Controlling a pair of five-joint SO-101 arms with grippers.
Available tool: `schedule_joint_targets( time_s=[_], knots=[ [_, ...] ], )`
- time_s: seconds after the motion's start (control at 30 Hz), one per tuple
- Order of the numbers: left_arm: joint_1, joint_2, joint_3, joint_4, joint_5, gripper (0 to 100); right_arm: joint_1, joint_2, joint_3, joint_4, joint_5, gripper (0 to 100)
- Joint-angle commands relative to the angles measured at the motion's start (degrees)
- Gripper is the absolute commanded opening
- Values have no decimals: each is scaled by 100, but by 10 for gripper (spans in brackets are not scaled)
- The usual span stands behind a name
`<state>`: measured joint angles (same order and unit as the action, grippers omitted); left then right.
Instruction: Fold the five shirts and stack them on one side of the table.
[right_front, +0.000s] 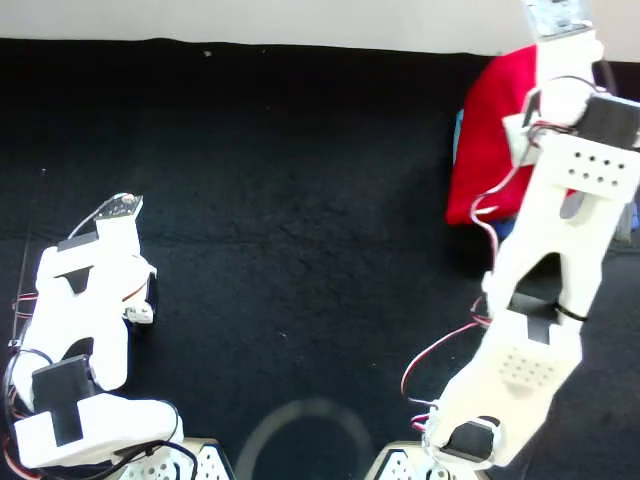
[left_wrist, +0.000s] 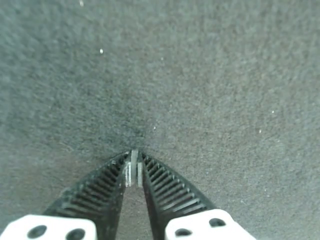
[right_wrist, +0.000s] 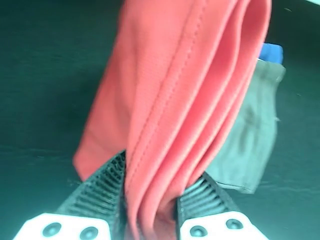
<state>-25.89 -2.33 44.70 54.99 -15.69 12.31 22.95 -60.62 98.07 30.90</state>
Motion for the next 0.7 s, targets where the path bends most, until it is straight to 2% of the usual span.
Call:
schedule_joint_targets(
  time_s=[0.0, 0.13, 0.27, 0.67],
  knots=[
    [-66, 57, -154, -62, -26, 8, 453, -295, 127, -418, 466, 5],
    [-66, 66, -154, -62, -26, 8, 857, 233, 426, -1059, 914, 5],
    [-66, 66, -154, -62, -26, 8, 1077, 892, 418, -1622, 958, 5],
    [-66, 66, -145, -62, -26, 8, 1103, 2009, 418, -3213, 923, 5]
  ],
)
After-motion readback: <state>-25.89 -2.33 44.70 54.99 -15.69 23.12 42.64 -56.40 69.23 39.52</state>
